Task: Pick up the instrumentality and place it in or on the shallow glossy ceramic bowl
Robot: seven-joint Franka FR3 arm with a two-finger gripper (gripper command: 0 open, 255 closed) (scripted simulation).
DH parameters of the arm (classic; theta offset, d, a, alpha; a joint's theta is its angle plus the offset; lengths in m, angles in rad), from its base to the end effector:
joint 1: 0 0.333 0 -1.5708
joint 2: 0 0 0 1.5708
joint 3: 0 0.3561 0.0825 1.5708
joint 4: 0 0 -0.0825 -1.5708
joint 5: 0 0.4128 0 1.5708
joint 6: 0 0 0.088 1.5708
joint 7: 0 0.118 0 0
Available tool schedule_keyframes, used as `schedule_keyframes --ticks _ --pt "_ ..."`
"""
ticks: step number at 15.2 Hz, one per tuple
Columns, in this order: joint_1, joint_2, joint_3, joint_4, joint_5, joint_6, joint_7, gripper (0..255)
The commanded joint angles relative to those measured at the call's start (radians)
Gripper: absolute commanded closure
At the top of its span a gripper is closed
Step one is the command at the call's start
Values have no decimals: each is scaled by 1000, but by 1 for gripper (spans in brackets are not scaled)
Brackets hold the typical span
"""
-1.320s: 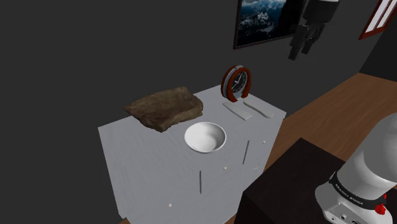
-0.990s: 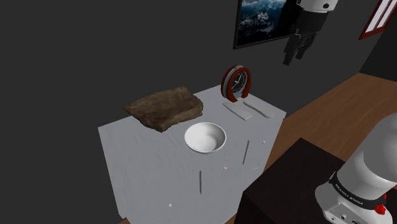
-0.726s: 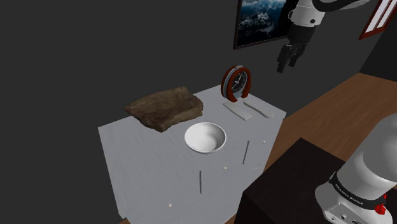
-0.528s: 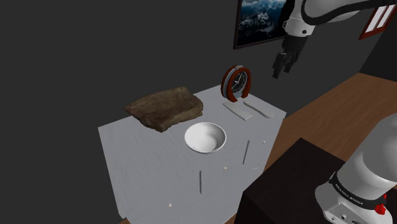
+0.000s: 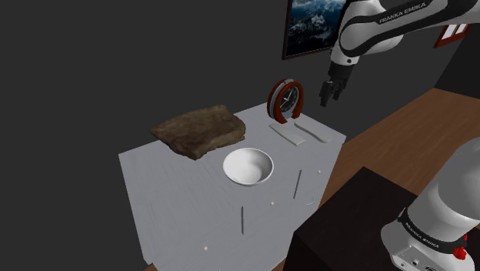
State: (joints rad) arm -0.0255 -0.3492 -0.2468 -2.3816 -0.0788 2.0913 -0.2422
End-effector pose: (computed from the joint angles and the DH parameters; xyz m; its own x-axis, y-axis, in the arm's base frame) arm 0.4390 -0.1323 0.4681 0.9984 0.0196 0.0526 0.0197 -0.9998 -0.0009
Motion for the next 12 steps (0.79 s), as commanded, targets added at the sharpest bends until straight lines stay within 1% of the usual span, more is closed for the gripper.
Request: schedule_keyframes --ticks 1,6,12 --pt "3 75 -18 12 13 56 -23 0" --pt "2 263 -60 65 66 165 -102 0" --pt "-21 503 -78 171 168 261 -212 0"
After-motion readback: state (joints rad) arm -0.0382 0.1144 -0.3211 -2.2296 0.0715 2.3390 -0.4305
